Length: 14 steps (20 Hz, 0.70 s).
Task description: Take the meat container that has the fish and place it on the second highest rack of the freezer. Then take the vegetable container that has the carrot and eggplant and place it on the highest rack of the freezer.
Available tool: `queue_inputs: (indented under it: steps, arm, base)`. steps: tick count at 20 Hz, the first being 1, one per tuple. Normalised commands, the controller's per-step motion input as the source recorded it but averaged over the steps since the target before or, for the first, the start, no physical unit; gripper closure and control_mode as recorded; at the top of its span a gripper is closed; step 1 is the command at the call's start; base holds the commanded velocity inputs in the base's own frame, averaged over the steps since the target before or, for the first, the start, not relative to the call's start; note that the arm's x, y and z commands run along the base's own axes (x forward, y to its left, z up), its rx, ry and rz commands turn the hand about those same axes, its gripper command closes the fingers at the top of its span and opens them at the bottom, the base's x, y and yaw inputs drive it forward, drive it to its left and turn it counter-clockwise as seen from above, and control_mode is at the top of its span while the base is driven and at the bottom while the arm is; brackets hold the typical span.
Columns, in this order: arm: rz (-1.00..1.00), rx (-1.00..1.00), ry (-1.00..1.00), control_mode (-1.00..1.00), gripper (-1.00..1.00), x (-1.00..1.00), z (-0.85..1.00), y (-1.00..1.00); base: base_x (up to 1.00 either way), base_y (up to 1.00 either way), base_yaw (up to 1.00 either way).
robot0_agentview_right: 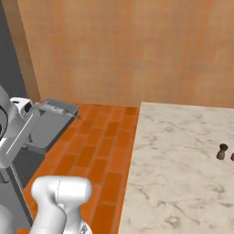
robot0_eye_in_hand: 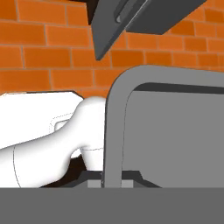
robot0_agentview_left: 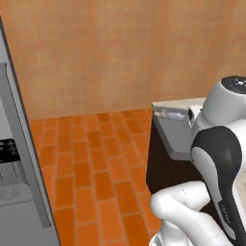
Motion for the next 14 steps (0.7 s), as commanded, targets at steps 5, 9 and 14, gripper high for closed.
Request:
queue_inputs:
  steps: [5,9,14]
  arm:
    - [0.00,0.00,0.00,1.00,1.00,0.00,0.00,0.00]
    - [0.00,0.00,0.00,1.00,1.00,0.00,0.00,0.00]
    - [0.00,0.00,0.00,1.00,1.00,0.00,0.00,0.00]
  base:
    - [1.00,-0.11,0.00]
    - [1.00,-0.16,0.00]
    - [1.00,-0.19,0.27]
